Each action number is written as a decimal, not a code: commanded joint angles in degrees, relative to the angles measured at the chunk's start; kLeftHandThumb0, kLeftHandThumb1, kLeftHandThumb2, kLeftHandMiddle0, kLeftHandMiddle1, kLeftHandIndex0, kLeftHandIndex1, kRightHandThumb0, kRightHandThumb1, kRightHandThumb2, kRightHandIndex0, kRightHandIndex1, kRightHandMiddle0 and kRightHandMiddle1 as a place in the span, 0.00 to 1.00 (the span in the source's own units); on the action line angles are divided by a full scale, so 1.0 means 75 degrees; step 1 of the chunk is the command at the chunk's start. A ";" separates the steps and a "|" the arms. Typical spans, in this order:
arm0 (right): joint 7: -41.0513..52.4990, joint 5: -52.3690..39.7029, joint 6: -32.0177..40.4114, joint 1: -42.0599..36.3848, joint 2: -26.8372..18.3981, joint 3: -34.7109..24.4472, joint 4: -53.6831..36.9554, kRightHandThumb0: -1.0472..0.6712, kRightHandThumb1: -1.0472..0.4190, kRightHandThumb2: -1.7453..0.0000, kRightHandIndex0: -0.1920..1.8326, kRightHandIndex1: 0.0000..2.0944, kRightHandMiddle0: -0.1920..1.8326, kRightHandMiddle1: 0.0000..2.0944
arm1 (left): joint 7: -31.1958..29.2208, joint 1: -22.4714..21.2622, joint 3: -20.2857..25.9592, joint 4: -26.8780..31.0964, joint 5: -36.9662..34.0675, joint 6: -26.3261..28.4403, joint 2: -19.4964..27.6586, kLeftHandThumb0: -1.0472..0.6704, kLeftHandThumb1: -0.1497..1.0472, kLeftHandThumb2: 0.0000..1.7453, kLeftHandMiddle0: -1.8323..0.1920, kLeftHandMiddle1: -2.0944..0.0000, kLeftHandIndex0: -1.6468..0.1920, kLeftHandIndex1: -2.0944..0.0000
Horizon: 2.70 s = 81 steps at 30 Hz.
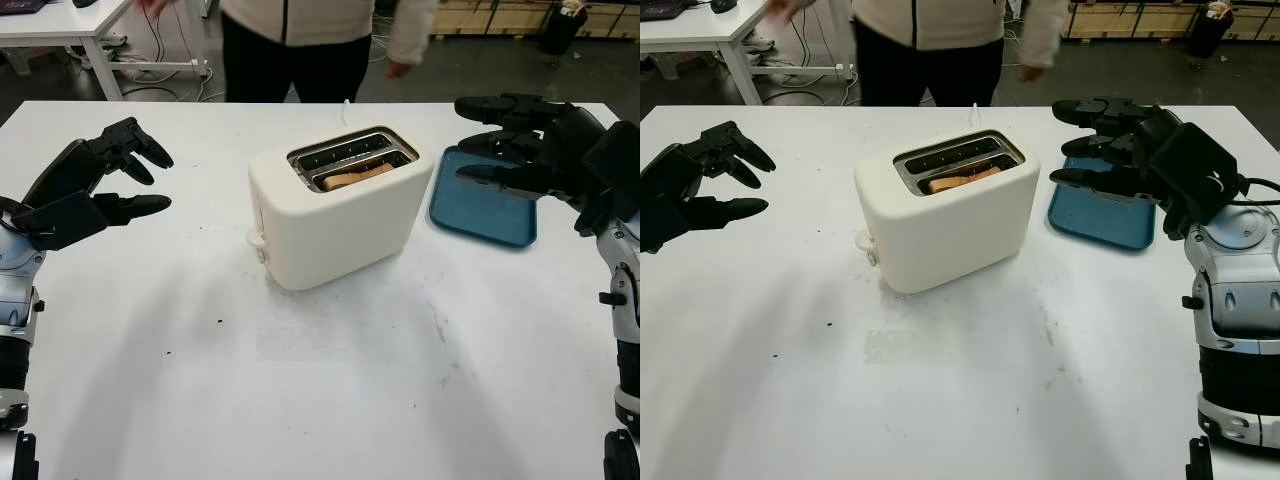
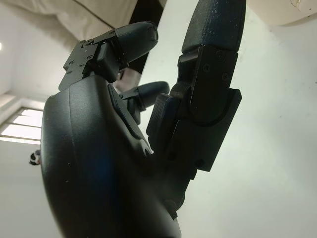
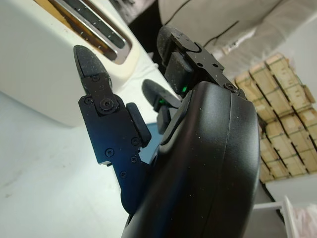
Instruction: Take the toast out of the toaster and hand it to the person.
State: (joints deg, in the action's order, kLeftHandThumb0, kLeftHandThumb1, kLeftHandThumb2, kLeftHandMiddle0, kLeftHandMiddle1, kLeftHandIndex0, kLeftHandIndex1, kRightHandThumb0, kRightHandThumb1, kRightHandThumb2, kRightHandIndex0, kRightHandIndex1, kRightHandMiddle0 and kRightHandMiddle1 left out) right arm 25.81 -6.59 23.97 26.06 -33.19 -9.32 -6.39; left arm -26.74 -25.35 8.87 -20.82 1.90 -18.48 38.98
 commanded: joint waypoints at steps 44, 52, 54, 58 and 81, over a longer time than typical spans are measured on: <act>0.0068 0.0082 -0.0264 -0.0211 0.0054 0.0036 0.0094 0.34 0.20 1.00 0.22 0.39 0.38 0.00 | 0.0303 0.0098 0.0195 0.0209 -0.0294 0.0080 -0.0260 0.00 0.89 0.12 0.78 0.29 0.79 0.32; -0.0002 0.0073 -0.0317 -0.0274 0.0119 0.0008 0.0134 0.34 0.19 1.00 0.23 0.37 0.37 0.00 | 0.0382 0.0139 0.0279 0.0158 -0.0458 -0.0039 -0.0505 0.00 0.89 0.10 0.78 0.30 0.77 0.35; -0.0019 0.0030 -0.0276 -0.0222 0.0148 -0.0018 0.0157 0.34 0.19 1.00 0.23 0.37 0.38 0.00 | 0.0400 0.0118 0.0301 0.0121 -0.0481 -0.0085 -0.0579 0.00 0.89 0.10 0.78 0.31 0.77 0.35; -0.0048 -0.0034 -0.0248 -0.0103 0.0183 -0.0043 0.0211 0.36 0.19 1.00 0.23 0.37 0.38 0.00 | 0.0337 0.0012 0.0285 0.0010 -0.0541 0.0025 -0.0605 0.00 0.89 0.09 0.78 0.32 0.76 0.37; -0.0348 0.0363 -0.0896 0.0358 0.0438 0.0312 0.1171 0.37 0.18 1.00 0.25 0.38 0.40 0.01 | 0.0130 -0.0428 -0.0237 0.0308 0.0050 0.0551 -0.0447 0.00 0.89 0.10 0.80 0.23 0.80 0.27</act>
State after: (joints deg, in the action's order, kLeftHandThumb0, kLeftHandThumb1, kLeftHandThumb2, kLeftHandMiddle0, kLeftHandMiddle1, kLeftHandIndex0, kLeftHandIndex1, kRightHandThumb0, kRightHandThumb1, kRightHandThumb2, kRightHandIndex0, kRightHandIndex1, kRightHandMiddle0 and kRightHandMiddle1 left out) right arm 23.69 -3.82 18.51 27.43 -30.43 -7.12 1.82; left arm -26.17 -28.81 7.45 -19.25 1.91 -14.86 34.83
